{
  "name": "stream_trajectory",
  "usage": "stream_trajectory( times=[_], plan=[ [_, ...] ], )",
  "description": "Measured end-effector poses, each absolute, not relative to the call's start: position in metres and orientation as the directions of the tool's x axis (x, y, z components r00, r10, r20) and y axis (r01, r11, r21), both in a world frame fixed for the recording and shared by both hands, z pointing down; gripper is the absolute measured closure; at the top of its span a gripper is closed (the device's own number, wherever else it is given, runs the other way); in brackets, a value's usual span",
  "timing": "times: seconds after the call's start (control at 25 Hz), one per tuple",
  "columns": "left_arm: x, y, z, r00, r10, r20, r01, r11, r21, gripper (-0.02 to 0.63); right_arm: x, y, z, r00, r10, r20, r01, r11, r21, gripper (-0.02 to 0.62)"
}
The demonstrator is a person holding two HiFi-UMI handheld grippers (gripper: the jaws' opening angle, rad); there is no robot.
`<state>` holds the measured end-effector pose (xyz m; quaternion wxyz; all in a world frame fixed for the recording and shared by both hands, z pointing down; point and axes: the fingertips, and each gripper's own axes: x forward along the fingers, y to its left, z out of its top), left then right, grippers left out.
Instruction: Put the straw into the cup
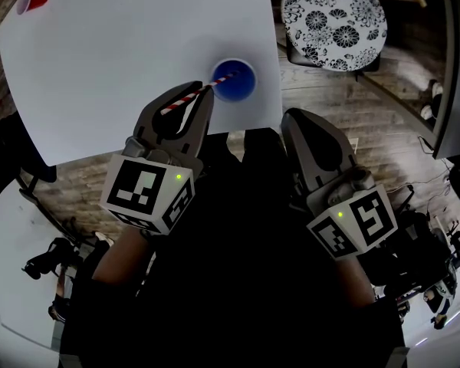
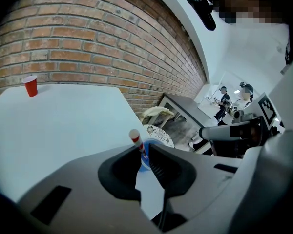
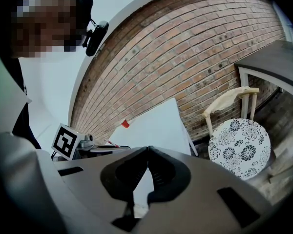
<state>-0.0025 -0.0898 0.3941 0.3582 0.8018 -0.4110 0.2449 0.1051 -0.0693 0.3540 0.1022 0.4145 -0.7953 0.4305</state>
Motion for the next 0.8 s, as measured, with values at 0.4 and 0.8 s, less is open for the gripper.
stream_trajectory(
  times=[0.4, 0.8],
  plan=[
    [-0.0025, -0.0880, 0.3972, 0.538, -0.474, 0.697, -0.836, -0.407, 0.369, 0.538, 0.1091, -0.0712, 0.3545, -0.626, -0.581, 0.520, -0.752, 0.273, -0.599, 0.568],
    [-0.0075, -0.0904, 0.3950, 0.529, -0.476, 0.703, -0.840, -0.409, 0.356, 0.525, 0.1103, -0.0723, 0.3507, -0.621, -0.589, 0.518, -0.755, 0.269, -0.598, 0.568]
  ],
)
